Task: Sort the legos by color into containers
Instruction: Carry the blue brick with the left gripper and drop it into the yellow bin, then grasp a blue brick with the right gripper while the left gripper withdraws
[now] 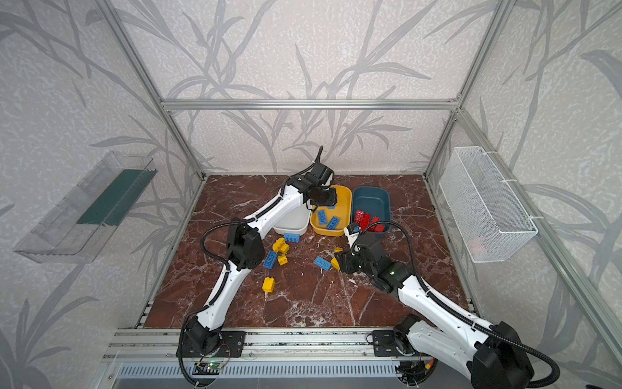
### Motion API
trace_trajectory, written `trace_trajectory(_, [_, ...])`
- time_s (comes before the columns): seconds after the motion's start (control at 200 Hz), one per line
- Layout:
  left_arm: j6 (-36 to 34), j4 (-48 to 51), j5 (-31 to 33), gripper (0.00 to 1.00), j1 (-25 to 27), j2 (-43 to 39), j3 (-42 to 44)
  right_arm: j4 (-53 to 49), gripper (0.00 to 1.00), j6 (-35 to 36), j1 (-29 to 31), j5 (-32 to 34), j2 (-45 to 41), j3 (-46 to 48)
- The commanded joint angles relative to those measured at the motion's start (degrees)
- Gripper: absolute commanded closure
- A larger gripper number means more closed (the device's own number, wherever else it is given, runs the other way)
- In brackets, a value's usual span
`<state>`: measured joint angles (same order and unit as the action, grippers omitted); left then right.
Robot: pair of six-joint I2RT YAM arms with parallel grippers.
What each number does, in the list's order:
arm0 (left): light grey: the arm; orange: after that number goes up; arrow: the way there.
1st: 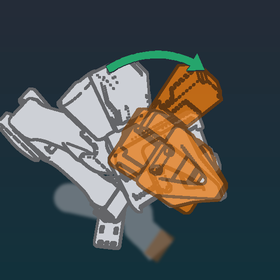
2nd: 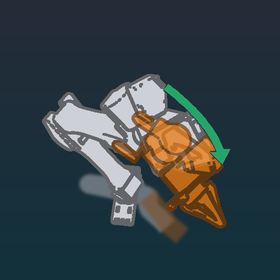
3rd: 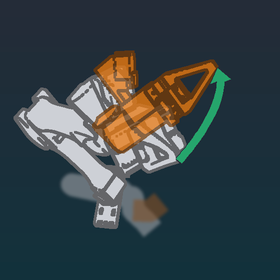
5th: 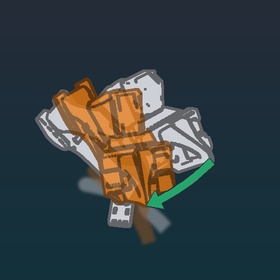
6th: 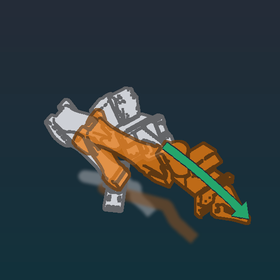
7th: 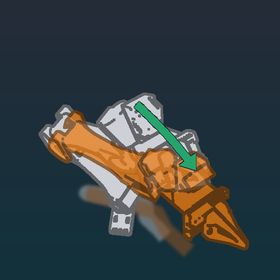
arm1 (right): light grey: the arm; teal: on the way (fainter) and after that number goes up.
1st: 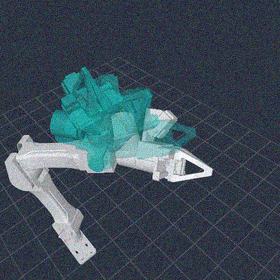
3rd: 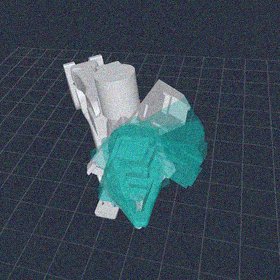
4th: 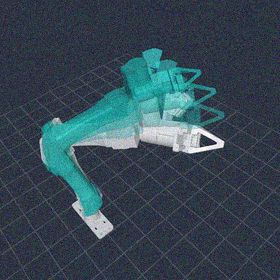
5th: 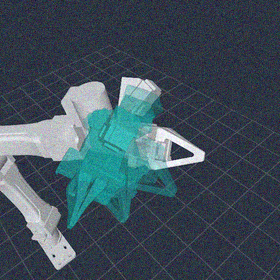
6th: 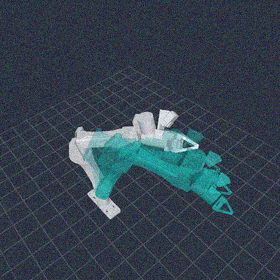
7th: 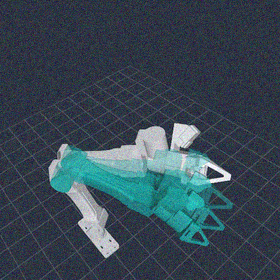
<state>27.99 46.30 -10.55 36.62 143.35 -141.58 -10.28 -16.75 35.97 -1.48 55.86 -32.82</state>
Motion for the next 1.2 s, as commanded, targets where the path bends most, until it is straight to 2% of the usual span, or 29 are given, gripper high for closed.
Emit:
trace_trajectory(0.0, [-1.5,1.9,-2.0,0.78,-0.2,1.0,-3.4,-2.1,0.33,0.9,0.4,0.9,-0.5,0.5])
trace_trajectory(0.115, [-1.4,1.3,-1.6,0.72,-0.2,1.4,-3.5,-2.1,0.33,1.3,0.8,1.5,0.0,0.4])
trace_trajectory(0.285, [-0.6,1.6,-1.0,0.47,-0.5,0.9,-3.6,-2.2,0.32,1.7,1.2,1.1,1.2,-0.5])
trace_trajectory(0.41, [-0.9,3.1,-0.5,0.39,-0.8,-0.6,-3.4,-1.7,0.32,2.2,1.4,1.5,2.1,-0.6])
trace_trajectory(0.53, [-1.1,3.4,0.2,0.36,-1.0,-3.9,-0.6,-1.1,0.32,2.7,1.5,0.9,3.9,-0.8])
trace_trajectory(0.695, [-0.7,-1.4,2.3,0.32,-1.0,-12.5,10.7,-0.3,0.3,3.2,2.2,0.9,6.9,-1.9])
trace_trajectory(0.96, [1.7,-9.0,7.7,0.27,-1.2,-29.6,31.7,0.3,0.21,7.0,4.9,0.1,14.5,-6.4])
trace_trajectory(1.055, [4.8,-12.6,11.2,0.17,-1.2,-36.6,41.4,0.7,0.18,8.0,5.2,-0.2,17.5,-8.1])
trace_trajectory(1.195, [6.9,-14.4,13.7,0.09,-1.2,-45.2,52.2,1.1,0.16,10.1,5.5,0.1,21.8,-10.5])
